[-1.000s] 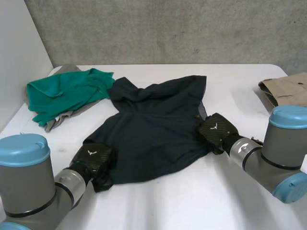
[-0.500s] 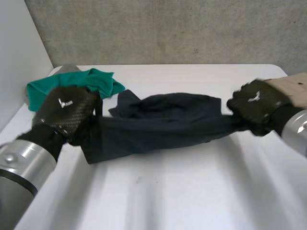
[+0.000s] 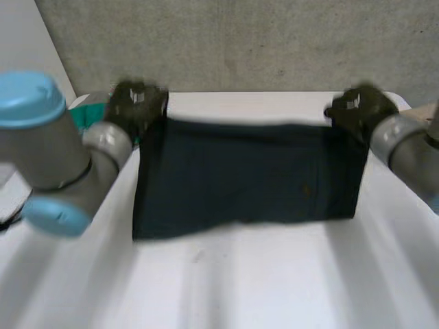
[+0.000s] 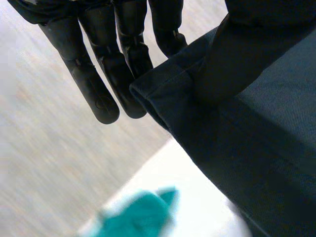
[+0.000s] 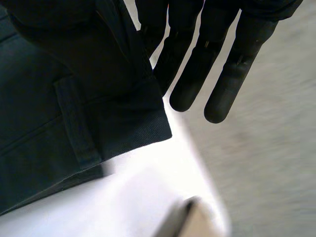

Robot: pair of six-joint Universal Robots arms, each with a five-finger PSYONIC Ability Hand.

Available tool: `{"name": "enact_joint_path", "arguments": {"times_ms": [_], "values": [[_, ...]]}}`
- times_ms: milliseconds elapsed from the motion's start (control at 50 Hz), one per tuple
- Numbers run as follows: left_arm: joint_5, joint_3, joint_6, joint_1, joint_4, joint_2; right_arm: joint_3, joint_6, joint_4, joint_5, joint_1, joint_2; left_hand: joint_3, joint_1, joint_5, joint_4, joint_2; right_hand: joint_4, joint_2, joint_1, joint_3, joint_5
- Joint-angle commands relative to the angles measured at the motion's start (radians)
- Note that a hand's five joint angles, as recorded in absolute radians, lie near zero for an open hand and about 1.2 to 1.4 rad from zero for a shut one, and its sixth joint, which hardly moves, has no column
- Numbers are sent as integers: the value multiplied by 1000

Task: Fold the laundry.

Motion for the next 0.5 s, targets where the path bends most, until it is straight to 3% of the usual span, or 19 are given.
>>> {"name": "enact_joint_path", "arguments": {"times_ms": [20, 80, 140, 340, 500], "values": [[4, 323, 18, 28, 415, -73, -216, 127, -481, 44, 54, 42, 208, 245, 232, 195, 199, 199, 218, 307, 207, 202], [-4, 360, 7, 47, 603, -69, -233, 184, -726, 41, 62, 45, 208, 245, 232, 195, 199, 199, 218, 307, 207, 202], [-4, 356, -2, 45, 627, -66, -259, 198, -854, 36, 73, 67, 208, 245, 232, 195, 199, 199, 218, 307, 207, 202], [-5, 108, -47, 41, 490, 8, -275, 213, -743, -13, 79, 182, 208, 245, 232, 195, 199, 199, 218, 307, 207, 202], [1, -207, -33, 25, 480, 19, -59, 198, -623, -26, 76, 266, 208, 245, 232, 195, 199, 199, 218, 307, 207, 202]]}}
